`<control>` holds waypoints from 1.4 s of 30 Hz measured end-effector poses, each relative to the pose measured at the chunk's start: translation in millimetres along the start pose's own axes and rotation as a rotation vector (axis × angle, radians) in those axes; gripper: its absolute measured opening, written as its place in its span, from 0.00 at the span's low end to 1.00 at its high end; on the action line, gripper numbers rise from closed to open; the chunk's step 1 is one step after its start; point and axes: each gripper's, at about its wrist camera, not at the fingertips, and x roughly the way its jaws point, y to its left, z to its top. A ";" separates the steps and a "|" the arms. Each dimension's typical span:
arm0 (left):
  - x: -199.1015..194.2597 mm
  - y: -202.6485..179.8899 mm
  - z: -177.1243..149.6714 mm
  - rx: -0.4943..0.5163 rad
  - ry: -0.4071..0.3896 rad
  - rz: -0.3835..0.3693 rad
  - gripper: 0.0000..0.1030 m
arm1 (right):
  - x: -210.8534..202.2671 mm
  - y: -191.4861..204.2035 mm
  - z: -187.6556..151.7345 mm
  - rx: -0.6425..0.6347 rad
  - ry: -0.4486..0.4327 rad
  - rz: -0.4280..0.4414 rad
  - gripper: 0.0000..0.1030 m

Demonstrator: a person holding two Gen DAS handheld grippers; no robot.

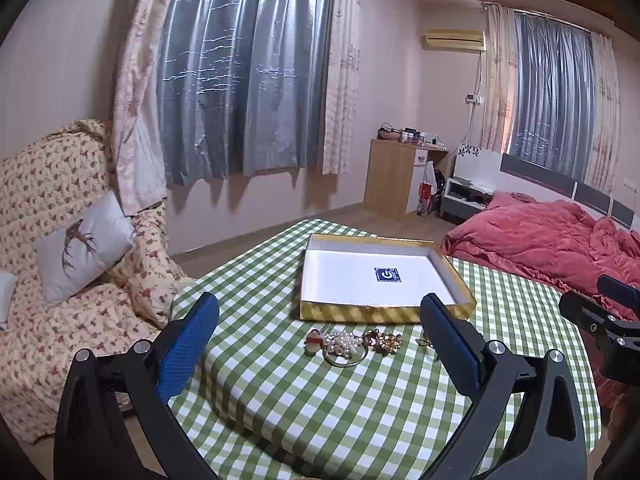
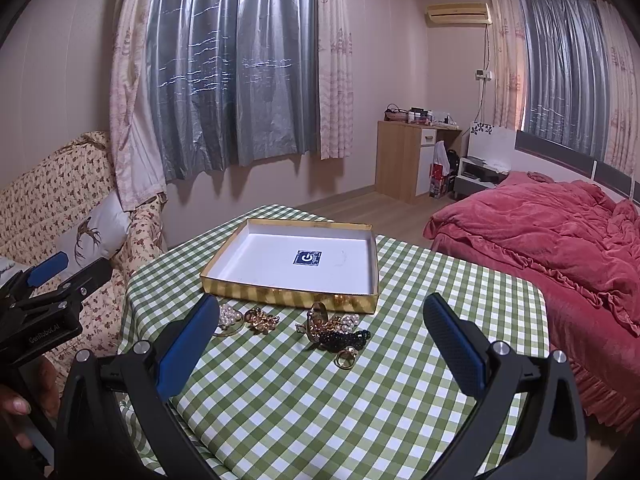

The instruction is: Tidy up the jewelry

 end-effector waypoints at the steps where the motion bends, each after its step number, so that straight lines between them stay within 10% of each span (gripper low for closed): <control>1: -0.4 -0.1 -0.3 0.000 0.000 0.000 0.95 | 0.1 0.3 0.0 0.000 0.000 0.000 0.00; 42: 3.4 -5.8 -5.2 0.031 0.006 0.006 0.95 | 8.3 -1.8 -5.0 0.019 -0.003 0.015 0.00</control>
